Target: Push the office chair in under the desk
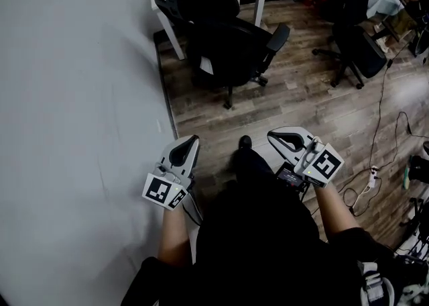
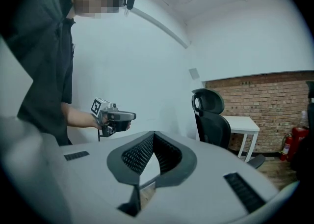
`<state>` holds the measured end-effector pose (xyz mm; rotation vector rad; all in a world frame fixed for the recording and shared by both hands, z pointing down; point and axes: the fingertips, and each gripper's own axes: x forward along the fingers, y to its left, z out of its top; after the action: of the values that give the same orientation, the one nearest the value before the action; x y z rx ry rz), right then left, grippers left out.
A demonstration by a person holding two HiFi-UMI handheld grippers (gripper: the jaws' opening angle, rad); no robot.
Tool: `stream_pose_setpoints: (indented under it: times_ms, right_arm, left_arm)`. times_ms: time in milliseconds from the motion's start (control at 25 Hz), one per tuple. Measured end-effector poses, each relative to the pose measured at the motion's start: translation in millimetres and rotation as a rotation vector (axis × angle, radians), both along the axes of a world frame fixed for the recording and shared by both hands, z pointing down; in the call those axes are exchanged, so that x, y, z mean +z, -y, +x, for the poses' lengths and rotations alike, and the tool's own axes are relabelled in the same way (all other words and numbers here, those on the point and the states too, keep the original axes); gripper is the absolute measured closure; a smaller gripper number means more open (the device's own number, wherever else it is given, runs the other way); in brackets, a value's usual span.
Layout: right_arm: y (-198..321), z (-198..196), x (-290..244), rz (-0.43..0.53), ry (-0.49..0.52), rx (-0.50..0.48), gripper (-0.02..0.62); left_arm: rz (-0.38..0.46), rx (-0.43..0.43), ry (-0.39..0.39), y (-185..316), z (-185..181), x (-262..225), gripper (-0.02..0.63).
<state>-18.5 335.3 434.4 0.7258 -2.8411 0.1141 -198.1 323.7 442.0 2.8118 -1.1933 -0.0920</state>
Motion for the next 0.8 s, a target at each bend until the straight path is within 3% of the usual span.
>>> stream_pose_setpoints:
  times_ms: [360, 800]
  right_arm:
    - [99, -17, -1, 0.015, 0.032, -0.046, 0.589]
    - [237, 8, -18, 0.036, 0.033, -0.077, 0.589]
  left_arm:
    - [-0.010, -0.059, 0.059, 89, -28, -5, 0.591]
    - [-0.014, -0.092, 0.133, 218, -17, -21, 0.591]
